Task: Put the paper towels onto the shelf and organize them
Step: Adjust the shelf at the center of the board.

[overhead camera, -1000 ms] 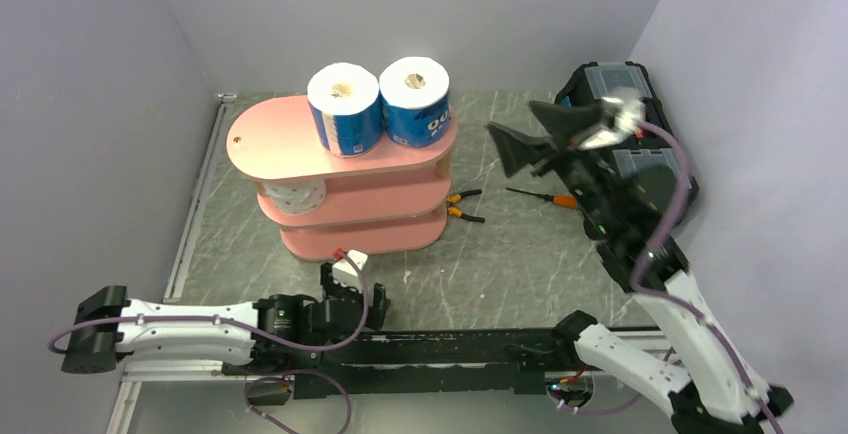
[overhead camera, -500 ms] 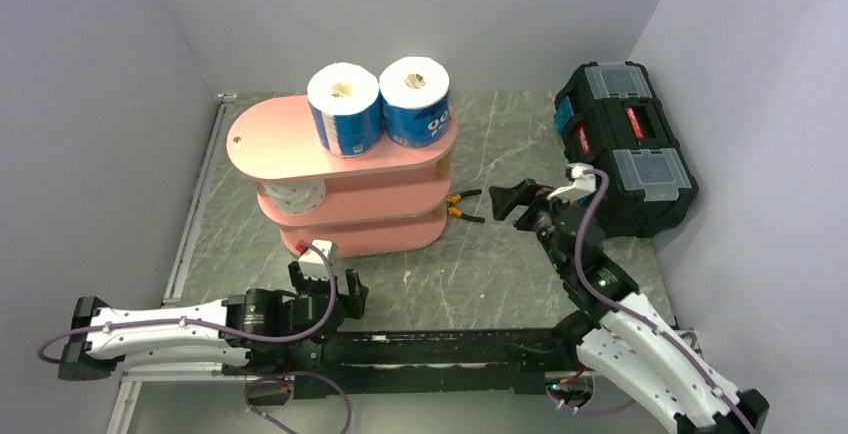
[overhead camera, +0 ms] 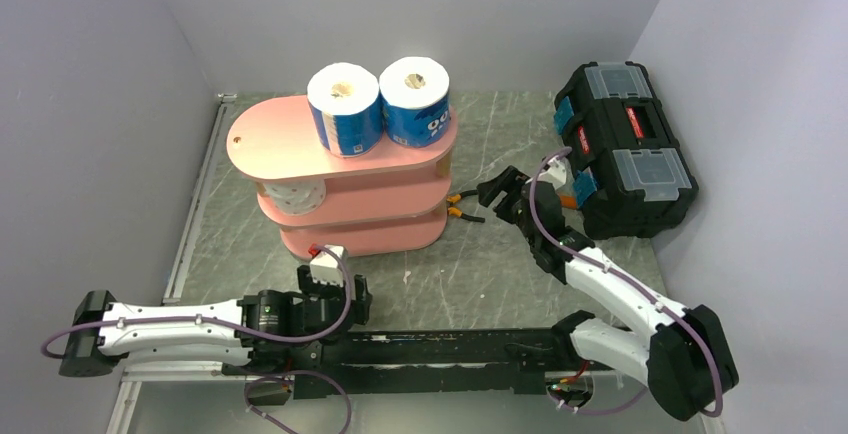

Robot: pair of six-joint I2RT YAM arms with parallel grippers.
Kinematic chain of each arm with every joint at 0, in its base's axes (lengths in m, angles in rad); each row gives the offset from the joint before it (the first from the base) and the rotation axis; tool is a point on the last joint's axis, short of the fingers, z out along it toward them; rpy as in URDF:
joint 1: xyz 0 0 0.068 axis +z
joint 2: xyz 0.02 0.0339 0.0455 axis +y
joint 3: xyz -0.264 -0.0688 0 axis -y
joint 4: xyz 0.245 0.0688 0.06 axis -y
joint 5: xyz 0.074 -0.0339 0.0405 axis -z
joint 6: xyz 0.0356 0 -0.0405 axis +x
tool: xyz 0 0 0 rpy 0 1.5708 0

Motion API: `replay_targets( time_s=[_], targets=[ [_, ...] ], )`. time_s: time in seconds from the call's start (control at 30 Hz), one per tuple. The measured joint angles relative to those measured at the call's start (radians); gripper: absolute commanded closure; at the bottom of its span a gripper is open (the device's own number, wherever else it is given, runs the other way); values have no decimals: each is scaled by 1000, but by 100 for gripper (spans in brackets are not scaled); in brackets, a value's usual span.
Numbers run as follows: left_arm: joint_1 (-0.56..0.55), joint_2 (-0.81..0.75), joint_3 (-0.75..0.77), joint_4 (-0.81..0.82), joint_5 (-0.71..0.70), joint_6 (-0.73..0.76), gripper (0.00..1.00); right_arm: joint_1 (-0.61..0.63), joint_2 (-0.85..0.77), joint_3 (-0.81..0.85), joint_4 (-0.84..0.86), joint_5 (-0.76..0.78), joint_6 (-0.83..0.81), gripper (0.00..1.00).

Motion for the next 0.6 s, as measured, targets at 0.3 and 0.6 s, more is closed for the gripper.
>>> replay_targets(
  time_s=[0.3, 0.6],
  targets=[
    [0, 14, -25, 147, 19, 114, 1, -16, -86, -98, 303, -176, -148, 18],
    [-1, 95, -32, 246, 29, 207, 1, 36, -68, -86, 434, -333, -387, 20]
  ],
)
